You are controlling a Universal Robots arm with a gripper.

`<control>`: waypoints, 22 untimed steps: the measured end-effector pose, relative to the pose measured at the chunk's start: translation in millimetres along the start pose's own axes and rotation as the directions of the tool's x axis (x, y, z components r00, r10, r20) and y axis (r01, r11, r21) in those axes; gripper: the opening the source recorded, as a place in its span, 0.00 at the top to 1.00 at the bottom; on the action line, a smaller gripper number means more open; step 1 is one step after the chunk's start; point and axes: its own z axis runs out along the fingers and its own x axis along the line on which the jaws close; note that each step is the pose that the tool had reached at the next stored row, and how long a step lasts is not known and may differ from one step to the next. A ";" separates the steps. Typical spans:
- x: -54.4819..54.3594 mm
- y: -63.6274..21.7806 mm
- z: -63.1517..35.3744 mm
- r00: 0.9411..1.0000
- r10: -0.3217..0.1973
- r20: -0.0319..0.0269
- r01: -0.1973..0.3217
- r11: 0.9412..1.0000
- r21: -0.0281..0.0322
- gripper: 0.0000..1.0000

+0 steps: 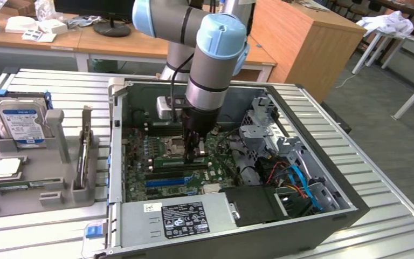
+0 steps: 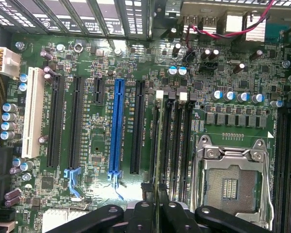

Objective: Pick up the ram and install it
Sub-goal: 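Insert the ram into the slot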

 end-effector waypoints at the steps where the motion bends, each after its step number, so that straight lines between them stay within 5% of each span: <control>1: 0.0 0.0 0.0 1.000 0.000 0.000 0.000 1.000 0.000 0.87; 22: 0.8 -0.4 -1.5 1.000 -0.010 0.000 0.010 1.000 -0.002 0.87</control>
